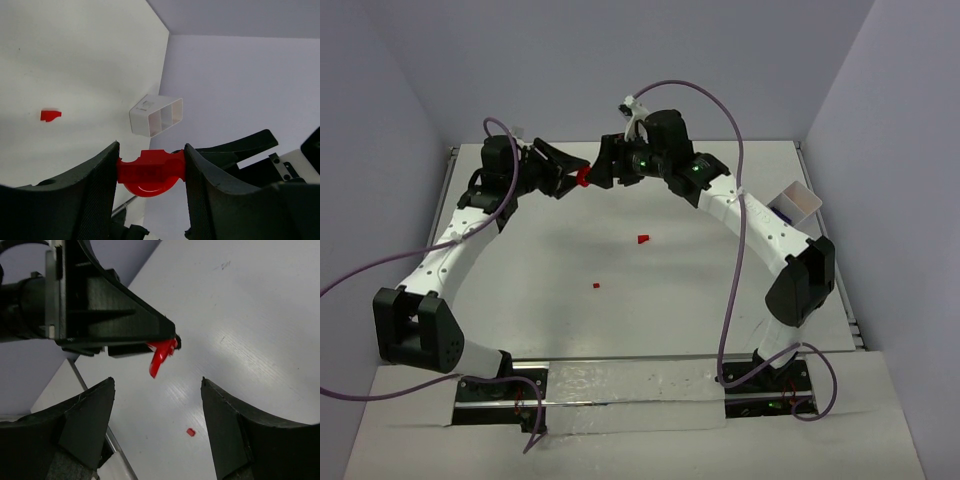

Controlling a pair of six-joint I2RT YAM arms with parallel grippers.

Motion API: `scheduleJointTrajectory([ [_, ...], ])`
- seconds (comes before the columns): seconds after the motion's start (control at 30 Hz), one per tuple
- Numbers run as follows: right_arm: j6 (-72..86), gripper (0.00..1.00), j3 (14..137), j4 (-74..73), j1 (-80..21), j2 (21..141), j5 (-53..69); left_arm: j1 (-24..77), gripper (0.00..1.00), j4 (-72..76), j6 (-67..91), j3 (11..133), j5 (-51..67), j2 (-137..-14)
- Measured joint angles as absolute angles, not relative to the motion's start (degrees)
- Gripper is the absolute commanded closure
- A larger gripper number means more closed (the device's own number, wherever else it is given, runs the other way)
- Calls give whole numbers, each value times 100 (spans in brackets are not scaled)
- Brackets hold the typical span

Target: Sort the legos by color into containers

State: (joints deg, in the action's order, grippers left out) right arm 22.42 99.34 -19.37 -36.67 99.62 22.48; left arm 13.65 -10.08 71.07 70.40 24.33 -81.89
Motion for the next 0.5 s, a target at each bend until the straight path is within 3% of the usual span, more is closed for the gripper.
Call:
scheduleJointTrajectory([
  [0.5,2206,37,10414,-2012,-3900,10245,1739,1378,100,-758,7690,6967,2795,-8190],
])
